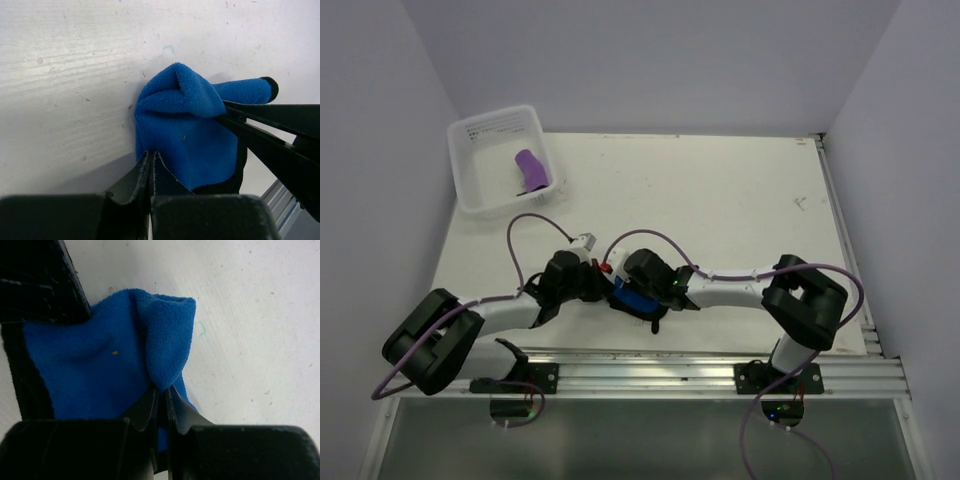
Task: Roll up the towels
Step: Roll the towel
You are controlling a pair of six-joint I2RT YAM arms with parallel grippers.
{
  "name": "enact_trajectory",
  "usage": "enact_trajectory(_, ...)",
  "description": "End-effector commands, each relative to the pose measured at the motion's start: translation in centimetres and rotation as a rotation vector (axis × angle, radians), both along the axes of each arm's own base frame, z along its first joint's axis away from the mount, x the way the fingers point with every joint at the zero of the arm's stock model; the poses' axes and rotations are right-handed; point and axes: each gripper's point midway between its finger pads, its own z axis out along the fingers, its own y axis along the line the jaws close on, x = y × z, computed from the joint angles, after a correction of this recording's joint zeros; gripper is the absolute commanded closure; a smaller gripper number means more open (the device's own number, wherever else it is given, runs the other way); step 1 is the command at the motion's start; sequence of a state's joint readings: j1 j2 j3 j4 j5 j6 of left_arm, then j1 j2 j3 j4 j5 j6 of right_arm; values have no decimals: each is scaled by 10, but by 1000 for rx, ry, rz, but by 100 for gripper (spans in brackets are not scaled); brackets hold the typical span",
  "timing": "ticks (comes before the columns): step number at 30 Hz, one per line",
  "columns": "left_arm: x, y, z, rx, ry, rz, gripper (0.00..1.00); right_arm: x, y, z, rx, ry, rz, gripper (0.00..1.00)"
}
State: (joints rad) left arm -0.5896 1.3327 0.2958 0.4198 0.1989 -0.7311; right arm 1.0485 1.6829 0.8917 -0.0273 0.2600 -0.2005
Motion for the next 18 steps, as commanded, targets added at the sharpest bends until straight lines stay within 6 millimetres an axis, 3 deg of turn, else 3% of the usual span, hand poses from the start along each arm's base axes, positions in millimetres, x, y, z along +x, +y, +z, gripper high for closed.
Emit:
enact_trajectory(1, 10, 14, 12, 66, -65, 35, 100, 7, 1, -2, -2, -32, -34, 95)
enact_trajectory(2, 10, 24, 10, 94, -51, 60, 100, 8, -1, -3, -11, -37, -38, 95)
enact_trajectory(5, 18, 37, 33, 54, -95, 99, 100, 10, -6, -7, -37, -51, -52, 95)
enact_trajectory(8, 26, 40, 50, -10, -104, 119, 100, 10, -6, -6, -28, -55, -58, 92)
enact_trajectory(13, 35, 20, 71, -159, -95, 106, 100, 6, -5, -2, 25, -50, -59, 90)
enact_trajectory(18, 49, -2, 100, -319, -132, 77, 100, 5, -2, -5, 38, -43, -58, 100)
